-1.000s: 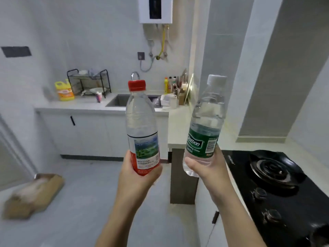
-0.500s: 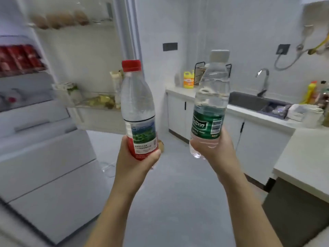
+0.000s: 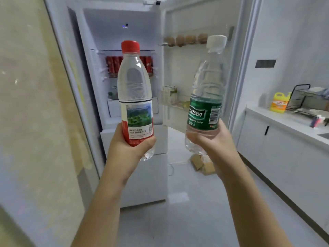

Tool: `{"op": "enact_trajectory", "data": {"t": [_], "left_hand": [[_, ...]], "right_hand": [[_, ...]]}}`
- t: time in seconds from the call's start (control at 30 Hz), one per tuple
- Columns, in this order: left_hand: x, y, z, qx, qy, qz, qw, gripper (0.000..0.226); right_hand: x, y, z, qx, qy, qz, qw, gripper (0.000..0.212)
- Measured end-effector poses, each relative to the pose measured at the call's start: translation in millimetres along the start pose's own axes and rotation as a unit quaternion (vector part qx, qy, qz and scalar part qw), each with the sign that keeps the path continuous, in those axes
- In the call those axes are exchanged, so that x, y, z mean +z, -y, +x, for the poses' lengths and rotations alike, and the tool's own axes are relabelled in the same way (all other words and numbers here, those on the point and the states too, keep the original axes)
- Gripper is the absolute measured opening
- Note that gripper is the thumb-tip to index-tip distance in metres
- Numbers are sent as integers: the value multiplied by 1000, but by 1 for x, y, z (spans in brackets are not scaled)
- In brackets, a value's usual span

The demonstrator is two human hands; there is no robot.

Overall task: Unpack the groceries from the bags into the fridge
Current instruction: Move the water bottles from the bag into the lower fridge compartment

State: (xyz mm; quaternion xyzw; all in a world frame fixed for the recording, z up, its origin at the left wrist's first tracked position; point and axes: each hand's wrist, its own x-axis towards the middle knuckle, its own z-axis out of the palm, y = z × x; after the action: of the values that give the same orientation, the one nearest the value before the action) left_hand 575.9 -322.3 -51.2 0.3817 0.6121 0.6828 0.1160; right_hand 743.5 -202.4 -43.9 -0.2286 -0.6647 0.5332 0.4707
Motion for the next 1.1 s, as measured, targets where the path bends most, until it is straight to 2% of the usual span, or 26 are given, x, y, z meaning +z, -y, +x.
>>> {"op": "enact_trajectory", "data": {"t": [0.2, 0.47, 1.1], "left_hand": [[-57, -4, 6, 8, -39, 24, 999, 49], [-89, -1, 8, 6, -62, 55, 997, 46], [-44, 29, 30, -25, -151, 57, 987, 52]], "right_hand": [[60, 9, 4, -2, 31, 8, 999, 44], [109, 7, 8, 5, 55, 19, 998, 47], [99, -31, 67, 10, 114, 31, 993, 43]]}}
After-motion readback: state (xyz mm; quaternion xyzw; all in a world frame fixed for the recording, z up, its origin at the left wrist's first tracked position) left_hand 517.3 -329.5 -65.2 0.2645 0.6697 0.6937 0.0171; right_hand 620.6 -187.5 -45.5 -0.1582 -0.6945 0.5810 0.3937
